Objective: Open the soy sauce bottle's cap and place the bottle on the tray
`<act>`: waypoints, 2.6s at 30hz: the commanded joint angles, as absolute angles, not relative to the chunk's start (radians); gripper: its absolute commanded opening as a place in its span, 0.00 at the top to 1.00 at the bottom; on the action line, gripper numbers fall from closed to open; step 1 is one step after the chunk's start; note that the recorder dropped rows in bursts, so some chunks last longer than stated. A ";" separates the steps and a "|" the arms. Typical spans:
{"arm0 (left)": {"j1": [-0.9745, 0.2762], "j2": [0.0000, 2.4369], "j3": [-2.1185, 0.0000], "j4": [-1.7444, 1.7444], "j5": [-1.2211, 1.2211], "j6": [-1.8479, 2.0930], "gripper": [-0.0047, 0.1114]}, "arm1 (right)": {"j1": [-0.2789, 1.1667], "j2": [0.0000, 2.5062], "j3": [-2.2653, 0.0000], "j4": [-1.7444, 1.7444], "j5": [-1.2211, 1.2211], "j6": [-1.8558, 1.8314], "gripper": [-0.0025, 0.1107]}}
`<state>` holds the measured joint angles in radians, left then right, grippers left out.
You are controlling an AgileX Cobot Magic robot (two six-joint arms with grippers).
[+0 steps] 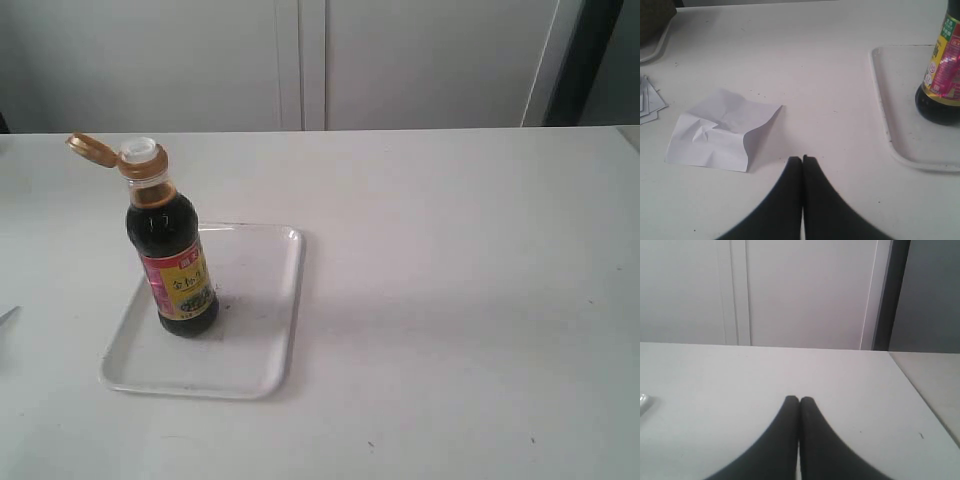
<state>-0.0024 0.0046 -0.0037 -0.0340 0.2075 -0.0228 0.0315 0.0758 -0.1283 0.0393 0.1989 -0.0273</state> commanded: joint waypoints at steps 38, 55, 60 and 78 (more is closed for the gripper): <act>0.000 0.000 0.000 -0.045 0.202 -0.022 0.96 | 0.027 0.000 0.000 -0.015 0.335 -0.021 0.98; 0.000 0.000 0.000 -0.045 0.202 -0.022 0.96 | 0.027 0.000 0.000 -0.006 0.335 -0.021 0.98; 0.000 0.000 0.000 -0.045 0.202 -0.022 0.96 | 0.027 0.000 0.000 -0.006 0.335 -0.021 0.98; 0.000 0.000 0.000 -0.045 0.202 -0.022 0.96 | 0.027 0.000 0.000 0.000 0.337 -0.021 0.98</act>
<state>-0.0024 0.0046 -0.0037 -0.0360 0.2061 -0.0214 0.0315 0.0065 -0.0056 0.0000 0.3385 -0.0256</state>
